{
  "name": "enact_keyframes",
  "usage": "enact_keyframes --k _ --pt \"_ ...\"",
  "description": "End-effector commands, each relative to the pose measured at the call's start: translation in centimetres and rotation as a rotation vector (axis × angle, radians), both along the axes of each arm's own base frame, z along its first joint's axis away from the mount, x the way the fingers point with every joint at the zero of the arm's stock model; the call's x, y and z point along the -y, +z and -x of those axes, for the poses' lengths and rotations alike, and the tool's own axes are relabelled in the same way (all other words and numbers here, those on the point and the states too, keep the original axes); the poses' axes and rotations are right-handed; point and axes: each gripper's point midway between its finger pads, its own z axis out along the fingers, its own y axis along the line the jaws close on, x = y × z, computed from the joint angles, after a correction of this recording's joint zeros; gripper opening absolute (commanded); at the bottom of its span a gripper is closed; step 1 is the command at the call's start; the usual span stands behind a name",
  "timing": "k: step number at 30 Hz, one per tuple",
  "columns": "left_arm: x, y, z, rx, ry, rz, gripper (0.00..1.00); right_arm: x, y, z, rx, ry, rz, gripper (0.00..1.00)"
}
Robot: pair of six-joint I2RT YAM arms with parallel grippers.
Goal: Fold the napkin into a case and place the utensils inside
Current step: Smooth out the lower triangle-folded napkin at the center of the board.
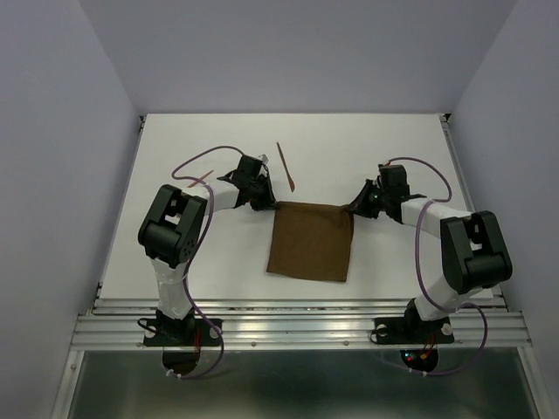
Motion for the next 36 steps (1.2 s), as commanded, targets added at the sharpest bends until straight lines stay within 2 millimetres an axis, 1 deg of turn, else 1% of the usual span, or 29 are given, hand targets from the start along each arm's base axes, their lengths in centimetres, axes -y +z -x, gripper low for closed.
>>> enact_keyframes --k 1,6,11,14,19,20,22,23,25,26,27,28,30,32,33,34,36 --pt "-0.8 -1.7 1.4 -0.042 -0.031 -0.046 0.00 -1.0 2.8 -2.0 0.105 0.035 -0.061 0.01" --pt "-0.6 -1.0 1.4 -0.027 -0.045 -0.034 0.00 -0.9 3.6 -2.3 0.131 0.031 -0.058 0.01" --pt "-0.7 -1.1 1.6 -0.030 -0.050 -0.035 0.00 -1.3 3.8 -2.6 0.154 0.034 -0.084 0.01" --pt "-0.7 -1.3 1.7 -0.038 -0.049 -0.034 0.00 -0.9 2.9 -2.9 0.137 0.015 -0.064 0.01" --pt "-0.6 -1.3 1.7 -0.037 -0.049 -0.033 0.00 0.8 0.9 -3.2 0.098 -0.049 0.031 0.01" --pt "-0.6 -1.2 1.6 -0.036 -0.049 -0.033 0.00 1.0 0.5 -3.1 0.086 -0.050 0.050 0.04" --pt "-0.6 -1.3 1.6 -0.037 -0.049 -0.033 0.00 1.3 0.3 -3.3 0.082 -0.052 0.073 0.11" --pt "-0.6 -1.3 1.5 -0.037 -0.048 -0.034 0.00 1.5 0.2 -3.1 0.074 -0.044 0.086 0.14" --pt "-0.7 -1.5 1.6 -0.041 -0.046 -0.037 0.00 1.7 0.8 -3.3 0.091 -0.047 0.100 0.21" --pt "-0.6 -1.5 1.6 -0.041 -0.046 -0.037 0.00 2.0 1.0 -2.9 0.081 -0.047 0.117 0.23" --pt "-0.7 -1.6 1.6 -0.042 -0.046 -0.038 0.00 2.2 1.2 -2.8 0.084 -0.048 0.128 0.27" --pt "-0.7 -1.6 1.6 -0.044 -0.044 -0.039 0.00 2.5 1.5 -2.8 0.091 -0.055 0.142 0.29" --pt "-0.6 -1.6 1.5 -0.043 -0.043 -0.037 0.00 2.7 2.4 -2.5 0.107 -0.049 0.159 0.35" --pt "-0.6 -1.6 1.4 -0.045 -0.043 -0.036 0.00 2.9 2.8 -2.0 0.114 -0.045 0.162 0.40" --pt "-0.5 -1.6 1.4 -0.045 -0.043 -0.035 0.00 2.9 2.8 -1.7 0.113 -0.042 0.163 0.45" --pt "-0.5 -1.5 1.4 -0.043 -0.042 -0.033 0.00 2.6 2.7 -1.4 0.109 -0.030 0.152 0.47" --pt "-0.5 -1.5 1.3 -0.041 -0.043 -0.033 0.00 2.5 1.9 -0.6 0.086 -0.014 0.148 0.53"
